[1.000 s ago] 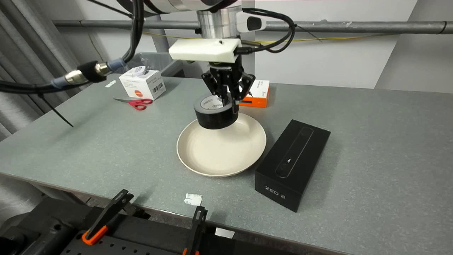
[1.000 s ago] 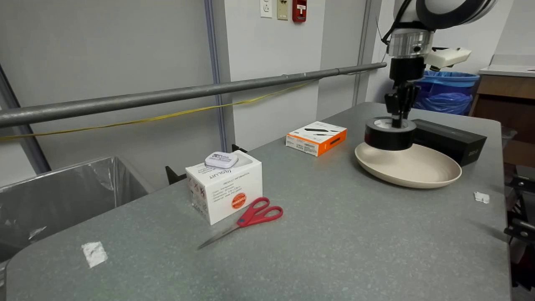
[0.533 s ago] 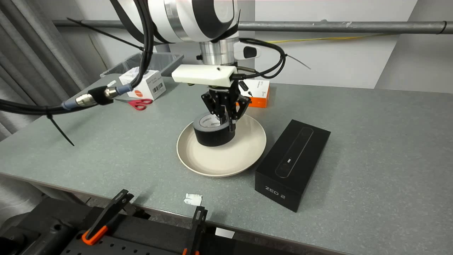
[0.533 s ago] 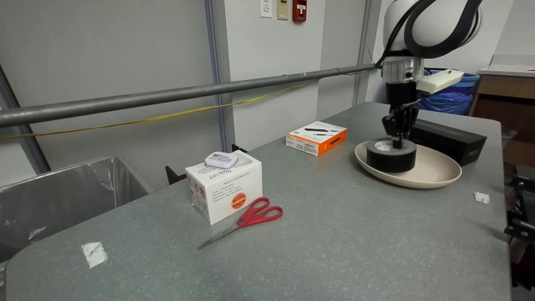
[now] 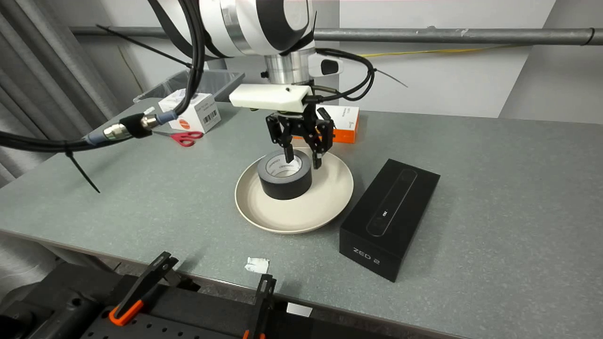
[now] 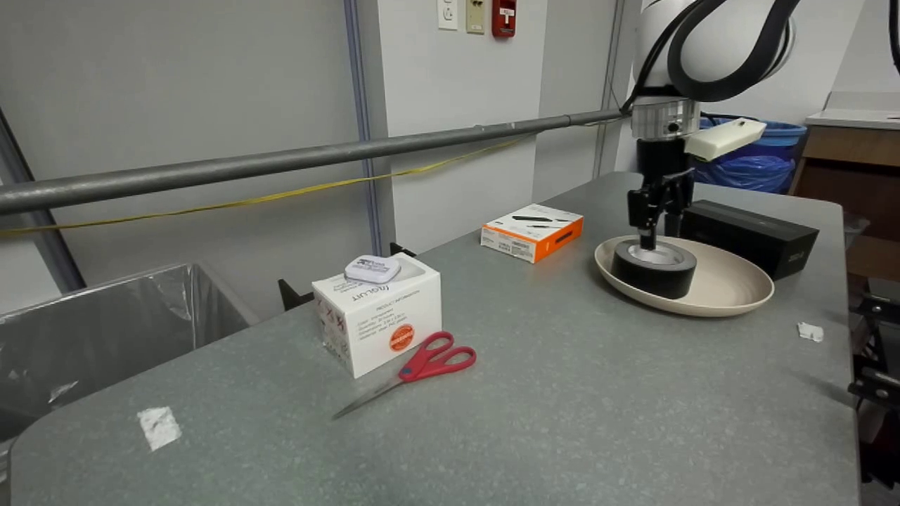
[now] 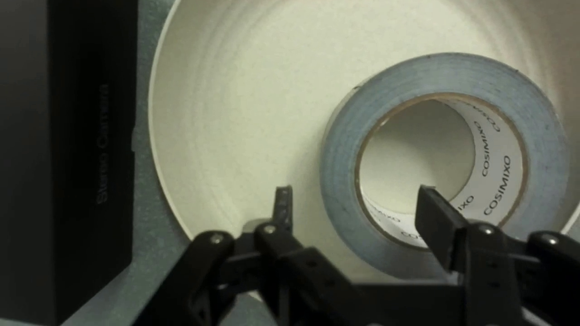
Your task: Put the tape on the plate
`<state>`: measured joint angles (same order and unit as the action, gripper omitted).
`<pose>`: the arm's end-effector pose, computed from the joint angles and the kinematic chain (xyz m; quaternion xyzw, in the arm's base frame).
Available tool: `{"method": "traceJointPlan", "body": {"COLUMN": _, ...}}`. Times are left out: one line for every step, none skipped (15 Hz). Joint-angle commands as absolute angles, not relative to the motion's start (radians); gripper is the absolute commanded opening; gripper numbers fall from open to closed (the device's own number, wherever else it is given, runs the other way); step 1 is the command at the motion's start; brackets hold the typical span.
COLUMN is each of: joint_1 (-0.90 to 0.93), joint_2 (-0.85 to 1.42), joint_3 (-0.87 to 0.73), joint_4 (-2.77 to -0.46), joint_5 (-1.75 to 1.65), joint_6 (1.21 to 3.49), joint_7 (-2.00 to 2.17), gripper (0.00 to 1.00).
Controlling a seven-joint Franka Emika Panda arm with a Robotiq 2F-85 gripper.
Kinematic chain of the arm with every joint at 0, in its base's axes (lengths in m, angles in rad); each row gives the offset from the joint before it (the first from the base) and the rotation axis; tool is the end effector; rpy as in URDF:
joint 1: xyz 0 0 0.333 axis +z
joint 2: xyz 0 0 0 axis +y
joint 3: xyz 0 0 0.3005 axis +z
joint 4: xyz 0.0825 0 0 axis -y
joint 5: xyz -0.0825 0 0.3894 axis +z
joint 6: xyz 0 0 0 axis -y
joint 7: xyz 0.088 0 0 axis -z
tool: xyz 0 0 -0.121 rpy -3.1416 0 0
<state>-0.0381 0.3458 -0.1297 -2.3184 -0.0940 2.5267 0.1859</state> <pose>0.4950 -0.0880 0.1494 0.9876 -0.1334 -0.0675 0.0472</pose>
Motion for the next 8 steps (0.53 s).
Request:
{"method": "traceJointPlan", "body": {"joint_1": -0.018, "joint_2": 0.318, "joint_3": -0.141, "joint_4": -2.325, "joint_5": -0.116, "joint_6": 2.533, "joint_7": 0.221, "gripper": 1.00}}
{"method": "traceJointPlan", "body": {"joint_1": -0.017, "joint_2": 0.317, "joint_3": -0.140, "joint_4": -2.323, "joint_5": -0.115, "joint_6": 2.533, "joint_7": 0.223, "gripper": 1.00}}
{"method": "traceJointPlan", "body": {"joint_1": -0.017, "joint_2": 0.316, "joint_3": -0.138, "joint_4": -2.322, "joint_5": -0.112, "joint_6": 2.530, "joint_7": 0.221, "gripper": 1.00}}
{"method": "traceJointPlan", "body": {"joint_1": -0.018, "joint_2": 0.314, "joint_3": -0.135, "joint_4": -2.320, "joint_5": -0.106, "joint_6": 2.522, "joint_7": 0.219, "gripper": 1.00}}
{"method": "traceJointPlan", "body": {"joint_1": -0.032, "joint_2": 0.331, "joint_3": -0.130, "joint_4": -2.316, "joint_5": -0.095, "joint_6": 2.524, "joint_7": 0.187, "gripper": 1.00}}
{"method": "traceJointPlan", "body": {"joint_1": -0.032, "joint_2": 0.330, "joint_3": -0.129, "joint_4": -2.316, "joint_5": -0.095, "joint_6": 2.524, "joint_7": 0.187, "gripper": 1.00}}
{"method": "traceJointPlan", "body": {"joint_1": -0.032, "joint_2": 0.331, "joint_3": -0.130, "joint_4": -2.317, "joint_5": -0.095, "joint_6": 2.524, "joint_7": 0.187, "gripper": 1.00}}
{"method": "traceJointPlan", "body": {"joint_1": -0.032, "joint_2": 0.332, "joint_3": -0.130, "joint_4": -2.317, "joint_5": -0.095, "joint_6": 2.524, "joint_7": 0.187, "gripper": 1.00}}
